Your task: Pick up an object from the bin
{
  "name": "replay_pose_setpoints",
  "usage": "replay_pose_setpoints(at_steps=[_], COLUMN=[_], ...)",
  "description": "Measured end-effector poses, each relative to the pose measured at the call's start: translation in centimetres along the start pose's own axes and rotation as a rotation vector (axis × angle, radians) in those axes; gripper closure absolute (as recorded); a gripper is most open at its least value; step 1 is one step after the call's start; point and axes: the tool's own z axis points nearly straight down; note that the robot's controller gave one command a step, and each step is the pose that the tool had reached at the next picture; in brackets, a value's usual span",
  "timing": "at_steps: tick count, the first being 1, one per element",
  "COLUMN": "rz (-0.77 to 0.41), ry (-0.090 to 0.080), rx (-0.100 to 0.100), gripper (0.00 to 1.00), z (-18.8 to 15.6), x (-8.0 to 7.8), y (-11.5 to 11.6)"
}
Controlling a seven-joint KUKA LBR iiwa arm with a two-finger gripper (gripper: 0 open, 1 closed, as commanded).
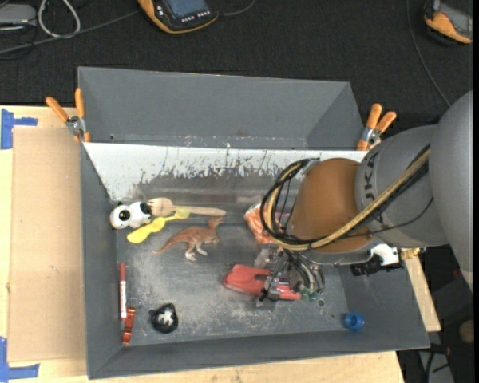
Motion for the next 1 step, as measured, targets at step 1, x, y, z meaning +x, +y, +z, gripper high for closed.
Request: replay_pose_setpoints(at_steps=[1], rz=[0.001], ry=[0.000], rx=[0.000], gripper=[1.00], z=[0.00], x=[0.00], y=[-0.01])
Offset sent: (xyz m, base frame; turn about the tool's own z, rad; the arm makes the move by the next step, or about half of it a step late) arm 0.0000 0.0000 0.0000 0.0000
